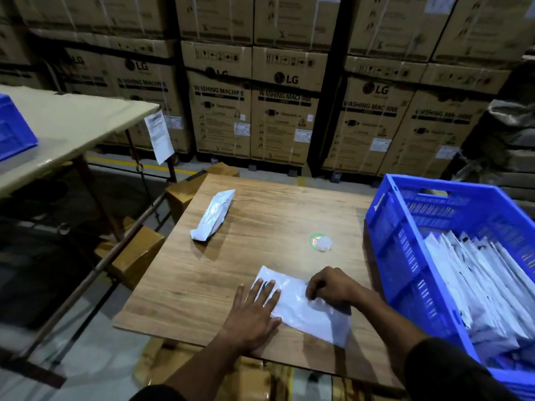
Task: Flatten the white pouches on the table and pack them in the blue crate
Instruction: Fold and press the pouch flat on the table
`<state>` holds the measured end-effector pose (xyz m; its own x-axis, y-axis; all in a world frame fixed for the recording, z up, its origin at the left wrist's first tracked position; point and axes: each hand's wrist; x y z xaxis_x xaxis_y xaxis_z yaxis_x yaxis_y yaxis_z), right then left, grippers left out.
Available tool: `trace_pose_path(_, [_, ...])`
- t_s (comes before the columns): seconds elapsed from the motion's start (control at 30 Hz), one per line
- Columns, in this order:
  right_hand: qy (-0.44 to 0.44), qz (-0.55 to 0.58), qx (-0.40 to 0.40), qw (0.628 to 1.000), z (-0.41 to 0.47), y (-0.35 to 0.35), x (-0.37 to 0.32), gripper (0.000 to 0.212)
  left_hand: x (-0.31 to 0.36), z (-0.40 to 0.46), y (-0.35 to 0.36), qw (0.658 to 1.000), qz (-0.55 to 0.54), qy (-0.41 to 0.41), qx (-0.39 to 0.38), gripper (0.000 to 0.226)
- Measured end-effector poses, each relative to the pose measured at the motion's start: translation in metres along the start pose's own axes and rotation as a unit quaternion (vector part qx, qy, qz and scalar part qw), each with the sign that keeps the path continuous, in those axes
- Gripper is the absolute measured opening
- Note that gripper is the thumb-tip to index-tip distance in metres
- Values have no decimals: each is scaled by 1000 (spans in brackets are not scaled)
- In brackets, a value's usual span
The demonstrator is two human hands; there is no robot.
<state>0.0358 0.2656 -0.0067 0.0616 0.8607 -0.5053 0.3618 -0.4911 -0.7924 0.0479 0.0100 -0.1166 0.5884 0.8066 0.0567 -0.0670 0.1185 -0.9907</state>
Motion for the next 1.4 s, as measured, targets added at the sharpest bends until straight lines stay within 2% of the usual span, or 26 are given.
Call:
trace_pose_path(0.07, [50, -194, 90, 976, -1, 21, 0, 29, 4, 0, 6, 1000, 7, -21, -7, 64])
trace_pose_path(0.13, [9, -254, 175, 951, -5, 58, 0, 32, 9, 2, 5, 999, 9, -29, 10, 60])
trace_pose_path(0.2, [-41, -218, 170, 960, -12, 95, -4, 38, 13, 7, 1, 999, 4, -26, 28, 54])
trace_pose_path(0.33, [-48, -221, 167, 960, -12, 132, 6, 45, 16, 22, -2, 999, 5, 7, 31, 51])
trace_pose_path(0.57, [-13, -206, 180, 962, -5, 135, 3, 48, 14, 33, 9, 998, -52, -6, -28, 52])
trace_pose_path(0.67, [-8, -211, 189, 959, -4, 139, 2, 51, 11, 33, 11, 998, -54, -22, -12, 49])
trace_pose_path(0.87, [0, -229, 185, 956, -10, 138, 13, 57, 9, 20, 22, 995, -69, -24, 65, 55])
trace_pose_path(1.03, [31, -228, 200, 952, -19, 129, 32, 63, 9, 21, 23, 995, -79, -32, 60, 59])
trace_pose_path(1.23, [41, -221, 181, 957, -39, 116, 60, 69, 11, 21, 24, 995, -72, -44, 45, 62])
trace_pose_path(1.4, [49, -214, 172, 960, -37, 108, 42, 71, 9, 22, 23, 996, -70, -53, 33, 63])
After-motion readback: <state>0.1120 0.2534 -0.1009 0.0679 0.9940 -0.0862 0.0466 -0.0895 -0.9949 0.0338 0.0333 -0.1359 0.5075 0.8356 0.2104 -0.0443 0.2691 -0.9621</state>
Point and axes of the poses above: each hand's wrist, its own z-axis towards the middle knuckle, its own y-axis out of the palm, x = y × z, and after that the axes turned 5 degrees about x, right-handed
